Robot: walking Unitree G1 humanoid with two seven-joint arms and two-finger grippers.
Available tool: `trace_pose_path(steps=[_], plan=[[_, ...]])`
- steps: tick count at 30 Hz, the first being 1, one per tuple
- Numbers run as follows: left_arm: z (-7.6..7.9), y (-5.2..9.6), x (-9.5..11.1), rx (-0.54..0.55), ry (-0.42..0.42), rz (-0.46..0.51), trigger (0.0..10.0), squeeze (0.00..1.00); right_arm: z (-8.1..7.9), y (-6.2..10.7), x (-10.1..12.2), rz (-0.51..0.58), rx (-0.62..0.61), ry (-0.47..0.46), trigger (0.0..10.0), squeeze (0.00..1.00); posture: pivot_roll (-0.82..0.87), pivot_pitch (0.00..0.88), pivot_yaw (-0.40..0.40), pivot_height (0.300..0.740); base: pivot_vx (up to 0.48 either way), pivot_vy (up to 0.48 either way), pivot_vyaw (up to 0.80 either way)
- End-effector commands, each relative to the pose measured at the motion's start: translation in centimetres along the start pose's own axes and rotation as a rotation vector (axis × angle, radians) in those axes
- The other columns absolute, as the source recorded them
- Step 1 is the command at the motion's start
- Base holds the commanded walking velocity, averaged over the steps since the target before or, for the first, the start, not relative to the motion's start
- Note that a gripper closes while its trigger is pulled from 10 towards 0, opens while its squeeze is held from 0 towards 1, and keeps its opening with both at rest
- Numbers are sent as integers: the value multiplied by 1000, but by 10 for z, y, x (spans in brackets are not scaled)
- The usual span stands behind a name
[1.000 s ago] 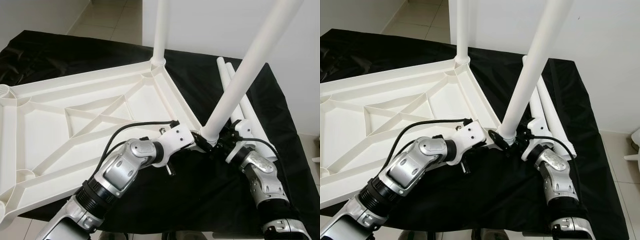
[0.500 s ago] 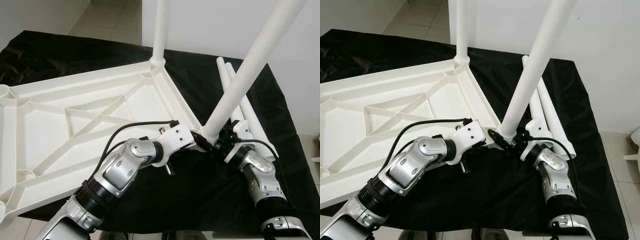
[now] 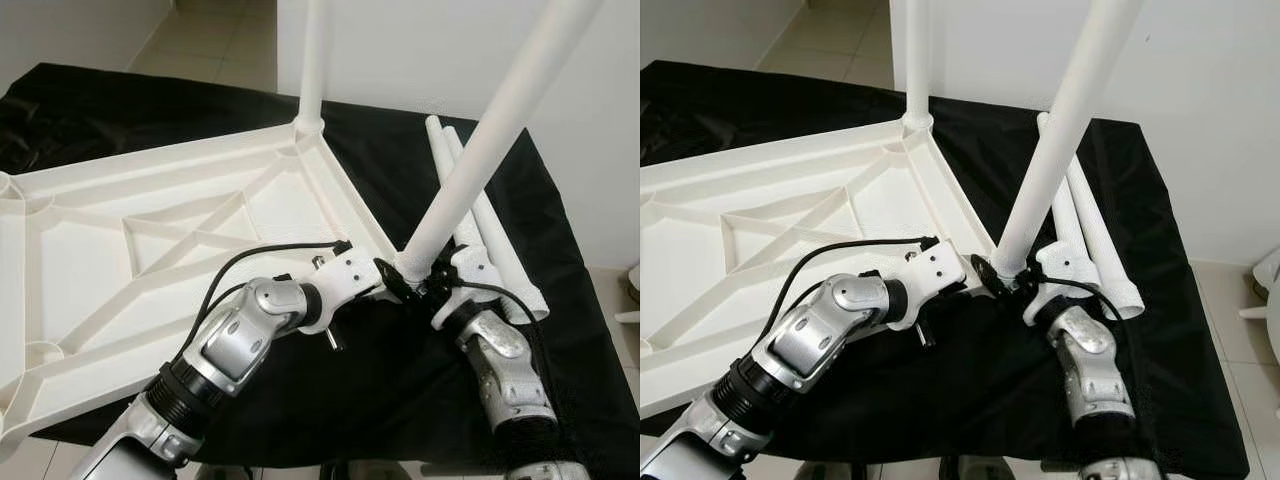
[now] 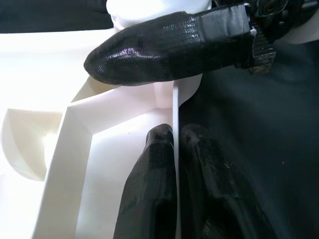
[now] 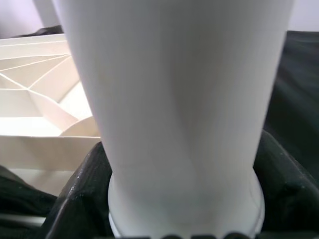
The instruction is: Building children table
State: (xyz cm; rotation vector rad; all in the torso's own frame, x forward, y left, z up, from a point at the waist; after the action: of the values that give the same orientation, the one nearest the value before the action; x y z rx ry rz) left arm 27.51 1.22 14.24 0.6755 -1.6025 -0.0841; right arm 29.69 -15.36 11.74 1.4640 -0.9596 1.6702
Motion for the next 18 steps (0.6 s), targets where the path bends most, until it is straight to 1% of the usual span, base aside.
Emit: trace_pose_path(steps=[1,2,3,4,5,7,8,9,10,13,18], plan=[[24,-9,-12,-135,39,-45,10000,0,-1,0,-10,-75,-84,-35,0,0,42,117,-64,740,0,0,0],[24,-9,-12,-135,39,-45,10000,0,-1,0,-10,-75,-84,-35,0,0,42,117,-64,740,0,0,0],[24,-9,-12,-135,37,-45,10000,0,-4,-2,-8,-67,-154,-56,0,0,43,114,-64,740,0,0,0],[24,-9,-12,-135,36,-45,10000,0,-5,-3,-7,-65,-190,-48,0,0,43,113,-64,740,0,0,0],[24,-9,-12,-135,36,-45,10000,0,-5,-3,-7,-65,-190,-48,0,0,43,113,-64,740,0,0,0],[24,-9,-12,-137,34,-46,10000,0,-4,-4,-8,-65,-344,-57,0,0,47,108,-68,740,0,0,0],[24,-9,-12,-137,34,-46,10000,0,-4,-4,-8,-65,-344,-57,0,0,47,108,-68,740,0,0,0],[24,-9,-12,-138,34,-47,10000,0,-4,-3,-8,-72,-407,-59,0,0,47,108,-68,740,0,0,0],[24,-9,-13,-138,34,-48,10000,0,-7,-3,-7,-84,-473,-65,0,0,49,105,-67,740,0,0,0],[24,-9,-13,-139,34,-49,10000,0,-11,-5,-8,-98,-468,-65,0,0,50,103,-67,740,0,0,0],[24,-9,-13,-140,33,-52,10000,0,-11,-2,-9,-109,-482,-81,0,0,49,96,-65,740,0,0,0]])
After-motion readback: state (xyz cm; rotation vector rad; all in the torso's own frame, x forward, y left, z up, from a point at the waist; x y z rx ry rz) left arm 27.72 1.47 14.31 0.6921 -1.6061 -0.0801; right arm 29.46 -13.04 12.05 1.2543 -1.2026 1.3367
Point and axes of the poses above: a point about 5 cm out from each wrist's last joint towards the gripper, its own y axis pointing back from the gripper into the wrist, its own x axis along the axis of the wrist's last joint, z = x × y, the point moved 1 cm from there along -y, pointing out of the wrist towards the gripper, and after that the axes turned 3 degrees about y, right-handed, at the moved point
